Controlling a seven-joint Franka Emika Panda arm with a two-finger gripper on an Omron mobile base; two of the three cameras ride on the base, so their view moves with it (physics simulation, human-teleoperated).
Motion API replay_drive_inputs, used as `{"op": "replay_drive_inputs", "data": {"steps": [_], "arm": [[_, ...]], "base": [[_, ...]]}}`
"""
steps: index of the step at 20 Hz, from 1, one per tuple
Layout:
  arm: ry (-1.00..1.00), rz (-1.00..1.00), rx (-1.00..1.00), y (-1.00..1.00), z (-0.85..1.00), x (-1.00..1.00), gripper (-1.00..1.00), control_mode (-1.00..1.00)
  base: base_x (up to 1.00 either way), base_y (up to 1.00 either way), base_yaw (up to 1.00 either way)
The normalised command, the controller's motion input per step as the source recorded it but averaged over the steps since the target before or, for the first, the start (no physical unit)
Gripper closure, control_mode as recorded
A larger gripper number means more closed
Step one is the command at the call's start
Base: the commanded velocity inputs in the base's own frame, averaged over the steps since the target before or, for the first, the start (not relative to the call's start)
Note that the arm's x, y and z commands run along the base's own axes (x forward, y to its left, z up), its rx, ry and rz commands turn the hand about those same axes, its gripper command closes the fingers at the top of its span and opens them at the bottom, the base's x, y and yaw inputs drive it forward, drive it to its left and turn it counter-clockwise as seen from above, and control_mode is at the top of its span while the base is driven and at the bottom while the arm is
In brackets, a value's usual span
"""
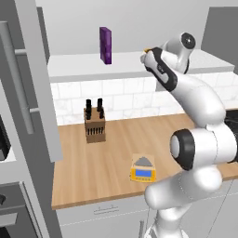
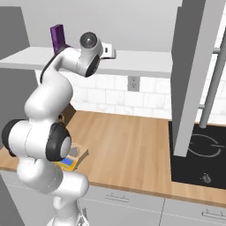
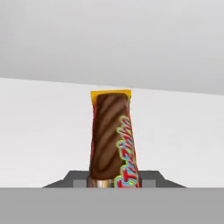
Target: Pick the bar and place it on the digital scale for weighing, and close the cabinet.
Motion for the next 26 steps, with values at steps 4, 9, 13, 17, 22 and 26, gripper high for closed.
{"op": "replay_drive_inputs", "data": {"steps": [4,9,13,17,22,26], "arm": [[-0.01,0.00,0.00,-0.16,0.08,-1.00,1.00,-1.00],[-0.04,0.00,0.00,-0.13,0.17,-1.00,1.00,-1.00],[-0.08,0.03,0.00,-0.13,0.05,-1.00,1.00,-1.00],[-0.01,0.11,0.00,-0.08,-0.08,-1.00,1.00,-1.00],[0.01,0.17,0.00,-0.04,-0.29,-1.00,1.00,-1.00],[0.08,0.27,0.00,-0.01,-0.57,-1.00,1.00,-1.00]], "base": [[0.00,0.00,0.00],[0.00,0.00,0.00],[0.00,0.00,0.00],[0.00,0.00,0.00],[0.00,0.00,0.00],[0.00,0.00,0.00]]}}
